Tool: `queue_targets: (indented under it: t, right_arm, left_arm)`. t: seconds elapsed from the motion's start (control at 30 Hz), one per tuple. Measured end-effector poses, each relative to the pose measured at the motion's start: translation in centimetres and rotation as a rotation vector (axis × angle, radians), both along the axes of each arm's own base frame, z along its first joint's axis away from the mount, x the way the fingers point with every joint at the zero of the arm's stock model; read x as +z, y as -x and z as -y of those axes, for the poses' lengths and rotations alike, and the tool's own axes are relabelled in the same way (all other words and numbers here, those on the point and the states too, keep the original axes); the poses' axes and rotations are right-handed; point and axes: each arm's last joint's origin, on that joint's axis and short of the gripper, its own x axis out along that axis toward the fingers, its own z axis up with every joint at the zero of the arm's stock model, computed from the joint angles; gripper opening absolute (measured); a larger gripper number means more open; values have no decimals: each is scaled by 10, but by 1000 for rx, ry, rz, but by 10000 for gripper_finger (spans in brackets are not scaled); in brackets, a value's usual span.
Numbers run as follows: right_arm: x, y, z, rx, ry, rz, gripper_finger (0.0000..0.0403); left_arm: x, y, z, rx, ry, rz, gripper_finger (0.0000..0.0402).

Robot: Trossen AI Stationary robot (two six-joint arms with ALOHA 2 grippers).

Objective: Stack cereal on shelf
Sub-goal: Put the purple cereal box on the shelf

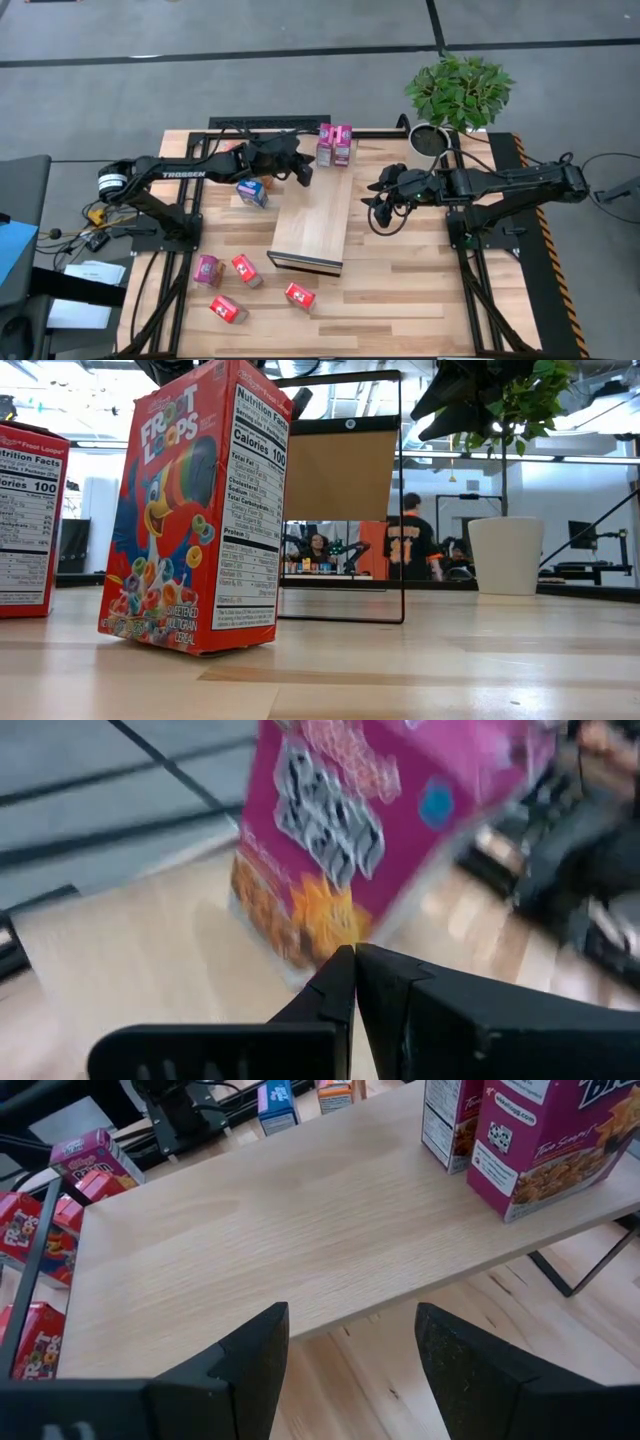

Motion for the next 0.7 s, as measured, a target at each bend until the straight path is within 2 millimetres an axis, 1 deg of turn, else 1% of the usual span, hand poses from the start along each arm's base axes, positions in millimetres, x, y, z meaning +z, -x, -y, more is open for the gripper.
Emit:
queue_targets:
  t: [0.07, 0.17, 0.23, 0.33, 0.43, 0.57, 0.63, 0.7]
  right_arm:
    - [0, 0, 0, -9, -13, 4, 245]
    - [0, 0, 0, -8, -16, 4, 245]
    - [0, 0, 0, -6, -17, 4, 245]
    - [0, 0, 0, -7, -17, 4, 245]
    - [0, 0, 0, -7, -17, 4, 245]
    - [0, 0, 0, -7, -17, 5, 245]
    - [0, 0, 0, -7, -17, 5, 245]
    - [0, 0, 0, -7, -17, 4, 245]
  left_arm:
    - [6, 8, 2, -17, -35, -43, 1]
    - [22, 28, 8, -20, -111, -99, 10]
    - [35, 46, 14, -55, -185, -148, 26]
    - [54, 76, 28, -192, -245, -188, 65]
    - [64, 106, 46, -361, -211, -189, 117]
    - [74, 144, 72, -577, -110, -146, 187]
    - [74, 159, 83, -635, -46, -148, 217]
    - [73, 171, 93, -654, 24, -164, 242]
